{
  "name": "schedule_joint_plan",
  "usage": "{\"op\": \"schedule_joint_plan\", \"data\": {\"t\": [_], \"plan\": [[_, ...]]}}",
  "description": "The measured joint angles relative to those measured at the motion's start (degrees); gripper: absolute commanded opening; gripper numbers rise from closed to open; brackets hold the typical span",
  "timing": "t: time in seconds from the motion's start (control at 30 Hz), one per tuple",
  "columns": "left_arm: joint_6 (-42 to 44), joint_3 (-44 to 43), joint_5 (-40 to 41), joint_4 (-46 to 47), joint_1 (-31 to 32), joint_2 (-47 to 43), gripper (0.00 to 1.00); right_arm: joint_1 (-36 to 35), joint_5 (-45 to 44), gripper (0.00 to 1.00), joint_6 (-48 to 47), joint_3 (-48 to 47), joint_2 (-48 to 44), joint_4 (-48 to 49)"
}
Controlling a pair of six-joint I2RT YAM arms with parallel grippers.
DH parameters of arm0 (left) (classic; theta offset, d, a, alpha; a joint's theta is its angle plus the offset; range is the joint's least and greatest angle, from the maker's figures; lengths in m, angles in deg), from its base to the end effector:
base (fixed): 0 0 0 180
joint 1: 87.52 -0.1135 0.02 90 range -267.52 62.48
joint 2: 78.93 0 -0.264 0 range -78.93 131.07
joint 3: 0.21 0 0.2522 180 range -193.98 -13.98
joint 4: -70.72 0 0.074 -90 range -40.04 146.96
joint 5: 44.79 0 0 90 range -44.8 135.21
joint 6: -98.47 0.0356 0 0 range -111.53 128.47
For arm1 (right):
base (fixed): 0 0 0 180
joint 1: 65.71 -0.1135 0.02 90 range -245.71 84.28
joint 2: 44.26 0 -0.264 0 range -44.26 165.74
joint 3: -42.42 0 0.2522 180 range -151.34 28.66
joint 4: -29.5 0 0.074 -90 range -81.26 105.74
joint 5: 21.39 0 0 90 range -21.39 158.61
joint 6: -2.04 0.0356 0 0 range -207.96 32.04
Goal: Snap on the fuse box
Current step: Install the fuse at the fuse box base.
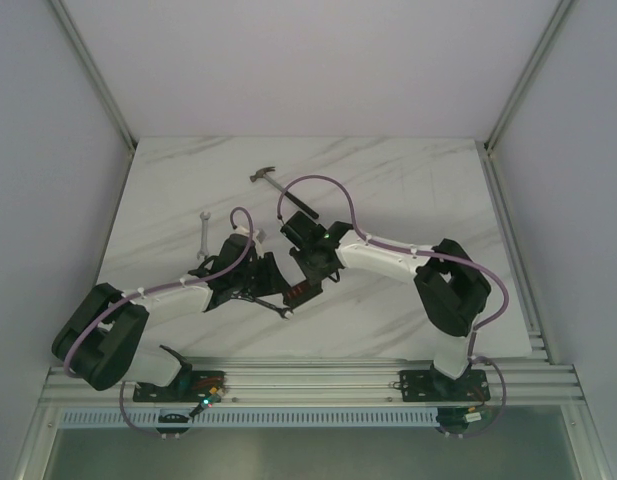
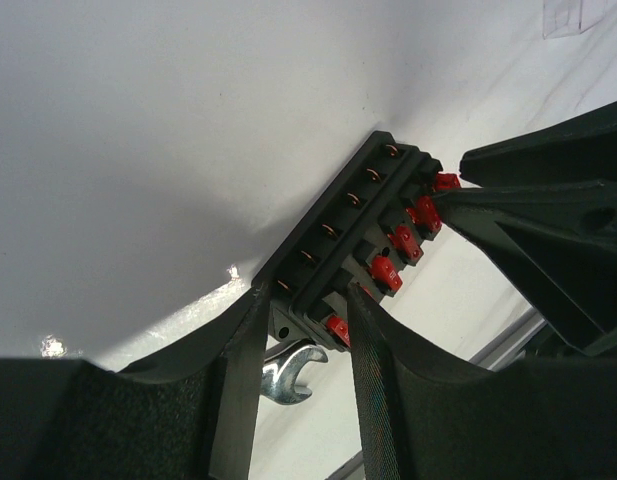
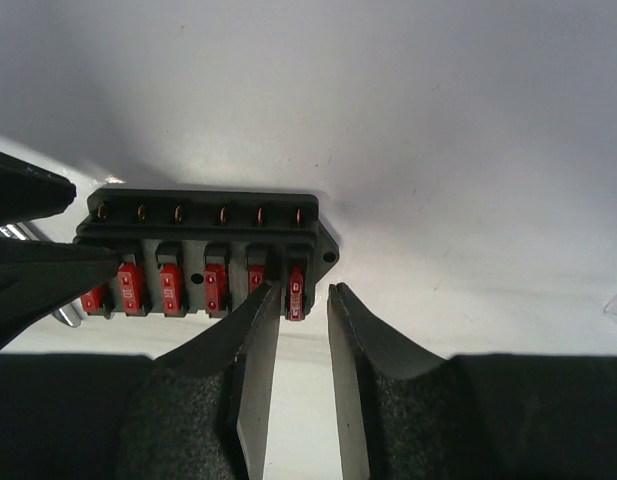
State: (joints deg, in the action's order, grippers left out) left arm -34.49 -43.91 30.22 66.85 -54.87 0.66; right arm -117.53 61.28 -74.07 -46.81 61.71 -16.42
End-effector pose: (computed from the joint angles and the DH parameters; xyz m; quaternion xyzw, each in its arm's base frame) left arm 0.2139 -0.1480 0.1560 -0.0255 0.8990 -0.3513 0.2602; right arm 0.2412 0.2993 0.1976 -0.3009 0.9220 0.0758 0.2318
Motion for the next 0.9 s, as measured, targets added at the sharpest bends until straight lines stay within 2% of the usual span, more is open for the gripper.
{"op": "schedule_joint_plan", "data": {"t": [0.13, 0.43, 0.9], "plan": [[0.0, 0.0, 0.0, -0.2, 0.0, 0.0, 0.47, 0.0, 0.0, 0.34, 0.6, 0.0, -0.9, -0.7], [0.0, 0.0, 0.0, -1.3, 0.0, -1.5, 0.53, 0.4, 1.3, 0.24, 1.3, -0.9, -2.5, -1.8], [0.3, -0.6, -2.0, -3.6, 0.0, -0.2, 0.54, 0.5, 2.6, 0.15, 1.3, -1.9, 0.1, -3.7]]}}
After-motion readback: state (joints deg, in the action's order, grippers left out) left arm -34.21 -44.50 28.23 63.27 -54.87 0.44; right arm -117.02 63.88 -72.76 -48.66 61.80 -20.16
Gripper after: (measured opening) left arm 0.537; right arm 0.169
